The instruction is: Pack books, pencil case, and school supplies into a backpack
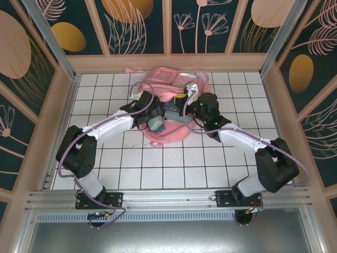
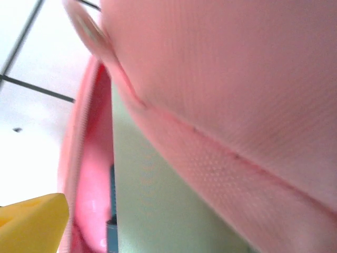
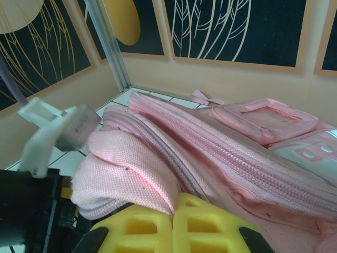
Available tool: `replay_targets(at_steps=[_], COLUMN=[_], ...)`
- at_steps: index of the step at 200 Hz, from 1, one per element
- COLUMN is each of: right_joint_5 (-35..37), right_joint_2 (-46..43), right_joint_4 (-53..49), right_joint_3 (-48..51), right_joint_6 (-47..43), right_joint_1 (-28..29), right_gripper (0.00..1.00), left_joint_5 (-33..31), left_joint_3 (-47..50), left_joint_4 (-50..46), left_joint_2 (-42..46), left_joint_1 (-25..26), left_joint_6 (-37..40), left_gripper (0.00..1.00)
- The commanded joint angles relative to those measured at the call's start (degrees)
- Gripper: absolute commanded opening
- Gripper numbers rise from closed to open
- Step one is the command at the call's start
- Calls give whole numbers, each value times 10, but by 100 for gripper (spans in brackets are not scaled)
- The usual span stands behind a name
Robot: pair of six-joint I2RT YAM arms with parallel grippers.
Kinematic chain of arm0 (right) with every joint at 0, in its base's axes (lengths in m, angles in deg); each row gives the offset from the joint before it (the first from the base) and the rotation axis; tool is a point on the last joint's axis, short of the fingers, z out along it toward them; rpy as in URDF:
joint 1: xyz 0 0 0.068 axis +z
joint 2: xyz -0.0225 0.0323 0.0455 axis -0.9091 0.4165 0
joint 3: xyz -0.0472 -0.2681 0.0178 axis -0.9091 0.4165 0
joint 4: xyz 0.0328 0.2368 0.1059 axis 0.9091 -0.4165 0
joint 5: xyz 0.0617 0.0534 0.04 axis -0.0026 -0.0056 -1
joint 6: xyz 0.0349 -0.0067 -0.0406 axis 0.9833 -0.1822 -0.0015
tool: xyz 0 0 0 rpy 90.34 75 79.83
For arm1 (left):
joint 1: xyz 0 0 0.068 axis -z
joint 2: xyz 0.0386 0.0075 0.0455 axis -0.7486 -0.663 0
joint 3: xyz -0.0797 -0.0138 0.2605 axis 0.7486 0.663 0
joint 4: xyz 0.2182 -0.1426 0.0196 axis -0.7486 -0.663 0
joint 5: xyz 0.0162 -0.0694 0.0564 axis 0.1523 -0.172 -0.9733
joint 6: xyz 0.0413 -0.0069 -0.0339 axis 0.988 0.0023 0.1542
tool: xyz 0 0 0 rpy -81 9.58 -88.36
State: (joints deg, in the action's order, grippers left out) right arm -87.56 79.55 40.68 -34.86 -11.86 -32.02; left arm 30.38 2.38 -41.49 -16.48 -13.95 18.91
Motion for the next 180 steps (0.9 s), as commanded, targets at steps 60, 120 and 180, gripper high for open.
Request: replay_targets(at_steps=[60,120,180], right_joint_5=[-19,-19,-22], right_joint_2=[-4,-4,1], right_joint_4=[34,34,34], right_joint_3=[-26,-26,-28], right_joint_6=[-2,-2,-1], right_joint_1=[8,9,9], right_gripper=[0,0,0], left_joint_5=[18,17,75], left_joint_3=[44,10,-30], left_joint_4=[52,80,138], left_joint_2=[14,-50,-90], left_joint_1=[-3,-3,-3], left_joint_6=[38,57,115], left_gripper=[70,58,62])
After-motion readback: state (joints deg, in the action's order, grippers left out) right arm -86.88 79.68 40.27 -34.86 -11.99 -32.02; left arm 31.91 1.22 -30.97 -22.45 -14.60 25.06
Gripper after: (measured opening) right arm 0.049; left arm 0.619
